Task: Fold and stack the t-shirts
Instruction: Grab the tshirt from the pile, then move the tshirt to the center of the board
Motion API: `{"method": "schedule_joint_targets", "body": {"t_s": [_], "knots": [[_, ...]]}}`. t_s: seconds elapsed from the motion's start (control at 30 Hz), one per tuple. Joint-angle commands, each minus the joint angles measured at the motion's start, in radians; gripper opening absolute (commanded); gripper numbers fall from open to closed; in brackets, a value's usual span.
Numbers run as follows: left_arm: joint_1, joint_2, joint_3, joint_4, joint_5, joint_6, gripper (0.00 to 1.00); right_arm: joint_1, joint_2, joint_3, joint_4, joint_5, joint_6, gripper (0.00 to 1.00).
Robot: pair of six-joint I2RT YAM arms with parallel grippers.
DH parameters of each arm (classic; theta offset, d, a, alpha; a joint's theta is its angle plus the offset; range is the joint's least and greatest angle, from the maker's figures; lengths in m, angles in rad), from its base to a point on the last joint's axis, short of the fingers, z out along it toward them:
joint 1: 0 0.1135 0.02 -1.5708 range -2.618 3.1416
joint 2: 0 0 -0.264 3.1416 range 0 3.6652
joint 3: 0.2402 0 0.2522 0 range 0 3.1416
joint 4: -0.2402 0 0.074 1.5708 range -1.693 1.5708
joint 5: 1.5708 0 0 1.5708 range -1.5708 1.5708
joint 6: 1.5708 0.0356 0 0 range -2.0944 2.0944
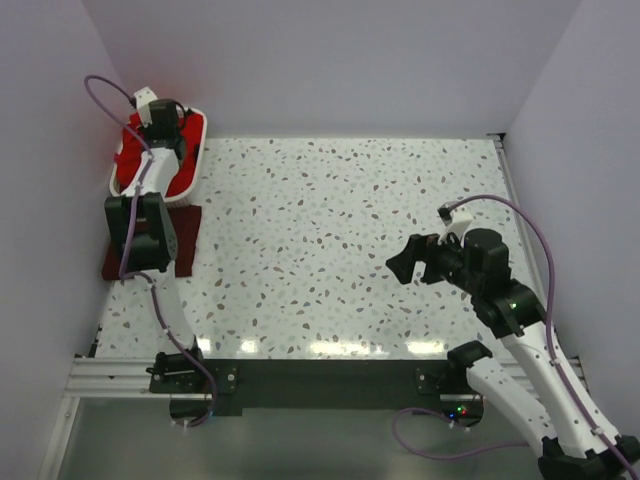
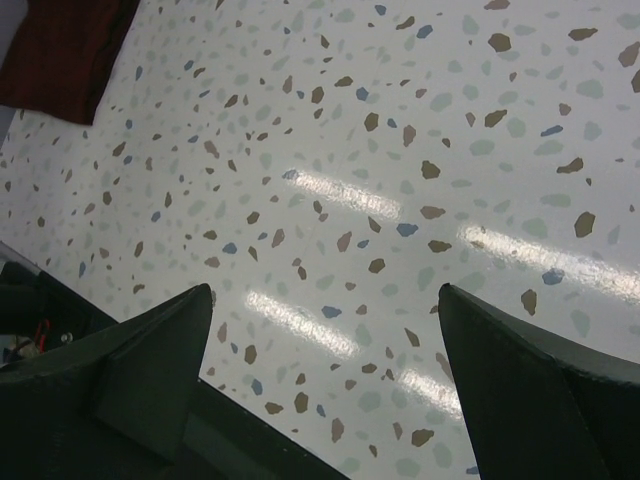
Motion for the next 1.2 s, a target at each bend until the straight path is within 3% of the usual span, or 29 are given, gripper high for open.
{"method": "schedule_joint_targets", "body": {"t_s": [0.0, 0.2, 0.3, 0.47, 0.67, 0.73, 0.83, 0.97, 1.0, 1.1, 1.17], "knots": [[0.004, -0.086, 0.013, 0.194, 0.032, 0.072, 0.00, 0.004, 0.020, 0.014, 0.058, -0.040, -0.006, 0.99], [-0.023, -0.253, -0.006, 0.181, 0.182, 0.061, 0.00, 0.004, 0.027, 0.022, 0.065, -0.061, 0.008, 0.99], [-0.098, -0.344, 0.026, 0.169, 0.278, 0.067, 0.00, 0.004, 0.021, 0.032, 0.055, -0.064, 0.005, 0.99], [-0.316, -0.410, 0.213, 0.025, 0.486, 0.076, 0.00, 0.004, 0.000, 0.063, 0.026, -0.021, -0.021, 0.99], [-0.546, -0.456, 0.229, 0.035, 0.675, 0.061, 0.00, 0.004, -0.009, 0.114, -0.023, 0.057, -0.038, 0.99], [-0.630, -0.465, 0.185, 0.066, 0.718, 0.053, 0.14, 0.004, -0.012, 0.130, -0.047, 0.089, -0.037, 0.99], [-0.747, -0.449, 0.089, 0.089, 0.806, 0.014, 0.16, 0.004, -0.014, 0.147, -0.085, 0.135, -0.043, 0.99], [-0.911, -0.444, -0.013, 0.075, 0.874, -0.016, 0.31, 0.004, -0.026, 0.155, -0.123, 0.198, -0.050, 0.99], [-0.937, -0.461, -0.058, 0.112, 0.842, -0.029, 0.47, 0.002, -0.031, 0.154, -0.132, 0.238, -0.050, 0.99], [-0.970, -0.571, -0.275, 0.242, 0.781, -0.081, 0.72, 0.005, -0.032, 0.141, -0.136, 0.278, -0.049, 0.99], [-0.968, -0.645, -0.389, 0.238, 0.683, -0.071, 0.81, 0.004, -0.022, 0.134, -0.131, 0.287, -0.041, 0.99]]}}
